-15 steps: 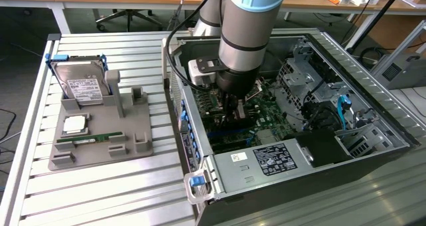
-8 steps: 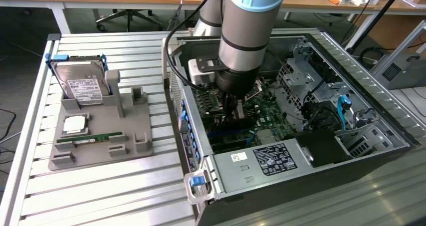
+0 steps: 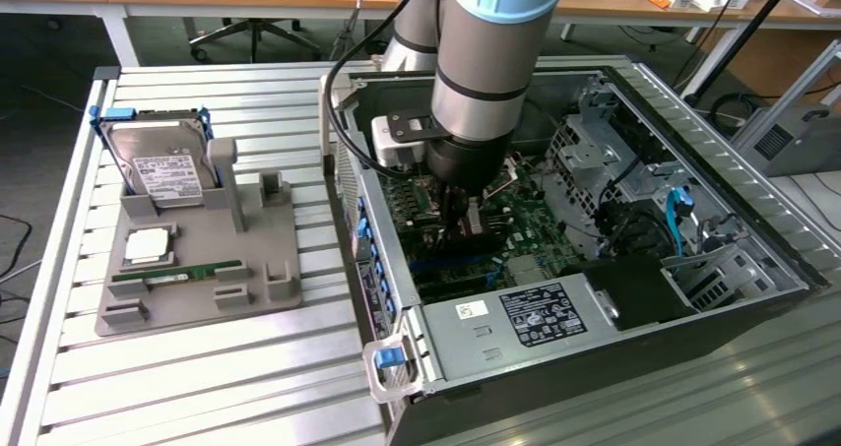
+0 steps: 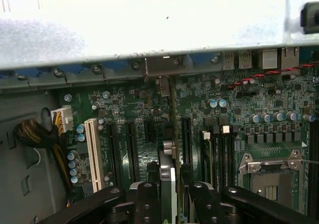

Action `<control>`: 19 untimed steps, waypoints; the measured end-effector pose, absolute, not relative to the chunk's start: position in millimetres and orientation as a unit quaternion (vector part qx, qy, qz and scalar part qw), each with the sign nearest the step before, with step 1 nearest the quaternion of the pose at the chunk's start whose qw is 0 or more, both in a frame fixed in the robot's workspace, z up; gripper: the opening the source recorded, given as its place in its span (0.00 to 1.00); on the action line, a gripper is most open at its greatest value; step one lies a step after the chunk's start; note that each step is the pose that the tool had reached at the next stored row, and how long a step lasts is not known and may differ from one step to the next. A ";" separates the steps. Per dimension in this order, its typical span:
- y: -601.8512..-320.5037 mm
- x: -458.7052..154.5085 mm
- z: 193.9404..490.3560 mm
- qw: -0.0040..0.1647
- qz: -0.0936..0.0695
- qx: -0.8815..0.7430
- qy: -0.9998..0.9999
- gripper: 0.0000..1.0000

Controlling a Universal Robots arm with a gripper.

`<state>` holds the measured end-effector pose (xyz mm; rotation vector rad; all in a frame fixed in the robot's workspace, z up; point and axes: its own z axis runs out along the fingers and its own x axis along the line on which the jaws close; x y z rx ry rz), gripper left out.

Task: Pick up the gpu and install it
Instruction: 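Insert the gpu into the slot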

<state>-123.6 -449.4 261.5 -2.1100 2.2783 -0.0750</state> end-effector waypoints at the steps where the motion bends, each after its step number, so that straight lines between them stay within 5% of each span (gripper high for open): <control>1: -449.4 -123.6 261.7 0.017 -0.025 -0.679 0.733 0.27; 19: -448.4 -123.6 262.7 0.016 -0.026 -0.679 0.734 0.27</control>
